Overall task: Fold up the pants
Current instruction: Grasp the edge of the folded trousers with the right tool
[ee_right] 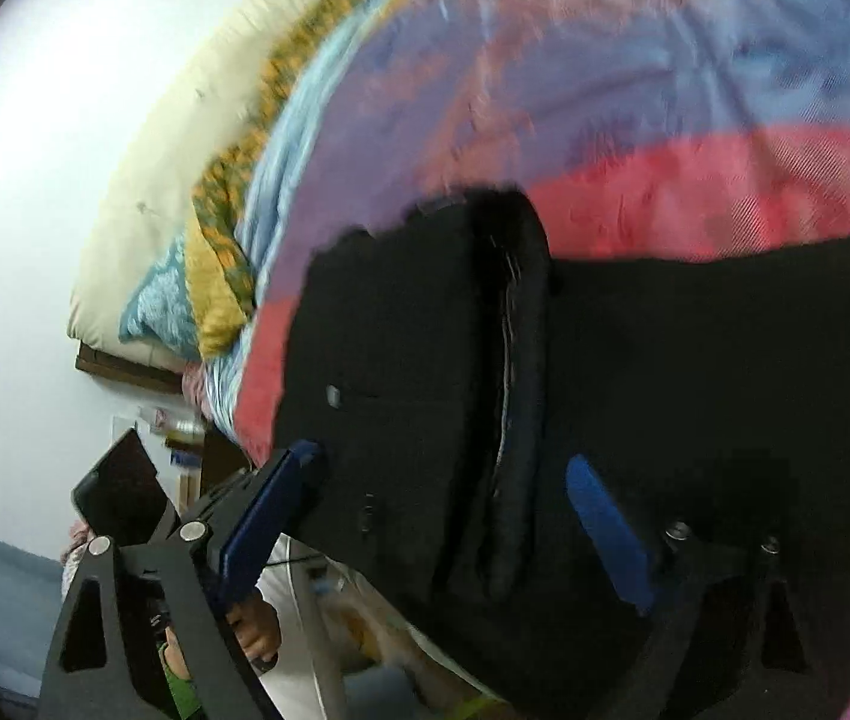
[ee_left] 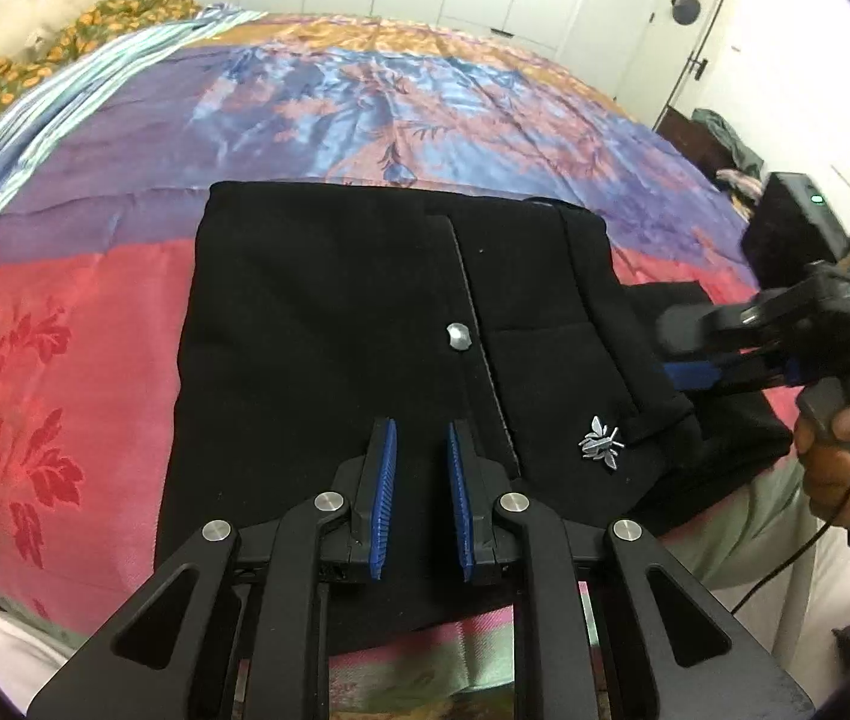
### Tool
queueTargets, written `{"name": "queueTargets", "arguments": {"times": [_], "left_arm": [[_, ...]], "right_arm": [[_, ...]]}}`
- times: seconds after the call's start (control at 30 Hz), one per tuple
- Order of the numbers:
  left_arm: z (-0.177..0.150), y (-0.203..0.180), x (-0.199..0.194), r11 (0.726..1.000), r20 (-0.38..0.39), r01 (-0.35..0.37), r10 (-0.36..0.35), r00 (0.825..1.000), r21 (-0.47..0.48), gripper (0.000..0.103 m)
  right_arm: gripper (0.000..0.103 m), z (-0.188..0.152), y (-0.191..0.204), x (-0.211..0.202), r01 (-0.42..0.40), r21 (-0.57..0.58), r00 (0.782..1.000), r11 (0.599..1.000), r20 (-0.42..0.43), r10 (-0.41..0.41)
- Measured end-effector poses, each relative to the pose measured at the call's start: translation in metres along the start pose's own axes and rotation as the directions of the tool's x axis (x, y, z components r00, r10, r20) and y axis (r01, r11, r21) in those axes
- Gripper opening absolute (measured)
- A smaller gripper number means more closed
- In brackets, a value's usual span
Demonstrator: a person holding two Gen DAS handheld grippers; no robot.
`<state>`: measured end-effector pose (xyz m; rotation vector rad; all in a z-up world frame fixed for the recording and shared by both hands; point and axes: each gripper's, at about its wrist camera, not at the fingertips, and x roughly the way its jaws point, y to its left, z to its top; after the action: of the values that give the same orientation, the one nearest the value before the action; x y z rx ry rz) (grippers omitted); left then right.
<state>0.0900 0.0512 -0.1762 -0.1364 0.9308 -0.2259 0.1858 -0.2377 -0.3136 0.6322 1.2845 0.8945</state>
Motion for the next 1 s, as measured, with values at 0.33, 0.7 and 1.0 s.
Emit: {"name": "queueTargets", "arguments": {"times": [0.33,0.7,1.0], "left_arm": [[-0.002,-0.009,0.003,0.999,0.015,-0.05,0.05,0.999,0.021,0.017],[0.0,-0.014,0.006,0.994,0.008,-0.097,0.097,0.995,0.042,0.019],[0.005,0.029,-0.069,0.985,0.291,-0.084,0.126,0.949,-0.153,0.073]], "right_arm": [[0.07,0.0,0.015,0.029,0.053,-0.083,0.997,0.995,-0.044,-0.057],[0.039,-0.003,0.043,0.046,0.247,-0.226,0.966,0.942,-0.019,-0.258],[0.02,-0.009,0.054,-0.012,0.048,-0.154,0.995,0.987,0.096,-0.033]]}}
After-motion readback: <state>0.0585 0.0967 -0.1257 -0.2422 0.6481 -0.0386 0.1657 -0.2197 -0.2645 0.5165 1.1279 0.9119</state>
